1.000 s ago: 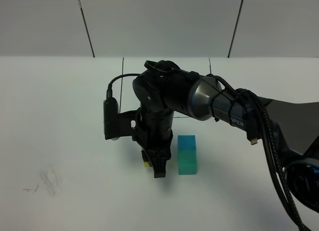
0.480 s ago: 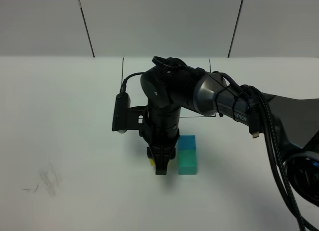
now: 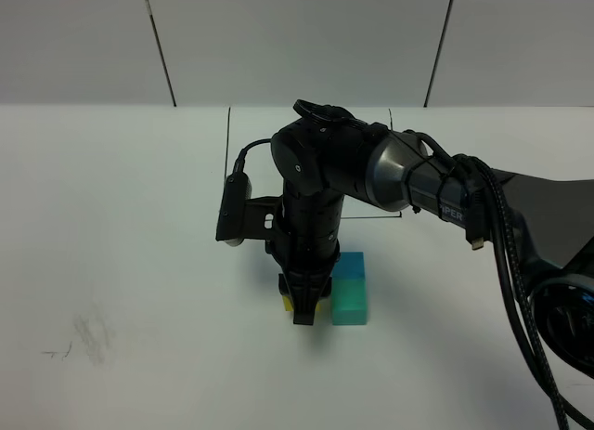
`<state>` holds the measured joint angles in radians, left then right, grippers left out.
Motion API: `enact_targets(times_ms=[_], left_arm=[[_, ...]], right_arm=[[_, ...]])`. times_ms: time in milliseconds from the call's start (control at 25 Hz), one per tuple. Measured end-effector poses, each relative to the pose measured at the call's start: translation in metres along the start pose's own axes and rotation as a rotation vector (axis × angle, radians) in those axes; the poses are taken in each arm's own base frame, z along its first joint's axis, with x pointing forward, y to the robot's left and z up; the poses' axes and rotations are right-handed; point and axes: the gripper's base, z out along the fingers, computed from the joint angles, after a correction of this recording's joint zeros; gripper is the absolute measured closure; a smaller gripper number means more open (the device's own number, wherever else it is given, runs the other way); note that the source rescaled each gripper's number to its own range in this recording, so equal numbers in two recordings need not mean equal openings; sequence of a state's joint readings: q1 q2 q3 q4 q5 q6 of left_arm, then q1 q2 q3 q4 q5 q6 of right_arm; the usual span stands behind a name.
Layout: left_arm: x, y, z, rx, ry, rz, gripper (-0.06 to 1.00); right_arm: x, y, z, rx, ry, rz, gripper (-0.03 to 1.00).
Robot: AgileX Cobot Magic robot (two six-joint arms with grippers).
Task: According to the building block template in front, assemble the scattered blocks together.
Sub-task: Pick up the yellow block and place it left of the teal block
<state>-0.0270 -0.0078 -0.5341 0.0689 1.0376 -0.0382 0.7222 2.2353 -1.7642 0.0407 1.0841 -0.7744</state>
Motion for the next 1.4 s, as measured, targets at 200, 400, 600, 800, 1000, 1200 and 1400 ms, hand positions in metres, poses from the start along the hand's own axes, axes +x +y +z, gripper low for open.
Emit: enact_targets(times_ms=[200,400,600,800,1000,1200,1400], left_arm=[[0.000,0.000,0.000,0.000,0.000,0.000,0.24],[0.000,0.000,0.000,0.000,0.000,-0.002,0.24],[0.000,0.000,0.000,0.000,0.000,-0.002,0.24],[0.000,0.000,0.000,0.000,0.000,-0.002,0.24],[0.000,0.000,0.000,0.000,0.000,-0.002,0.24],[0.000,0.000,0.000,0.000,0.000,-0.001,0.24],[0.000,0.000,0.000,0.000,0.000,-0.001,0.24]], right_arm=[[0.000,0.001,0.001,-0.003,0.000,-0.008,0.69],[0.003,0.004,0.011,-0.012,-0.009,-0.005,0.69],[0.002,0.003,0.012,0.001,-0.024,-0.008,0.69],[0.006,0.006,0.019,-0.010,-0.011,-0.005,0.69],[0.010,0.004,0.020,-0.009,-0.014,0.006,0.69],[0.016,0.003,0.027,-0.011,-0.007,0.017,0.69],[0.020,0.002,0.030,-0.010,-0.013,0.024,0.69]])
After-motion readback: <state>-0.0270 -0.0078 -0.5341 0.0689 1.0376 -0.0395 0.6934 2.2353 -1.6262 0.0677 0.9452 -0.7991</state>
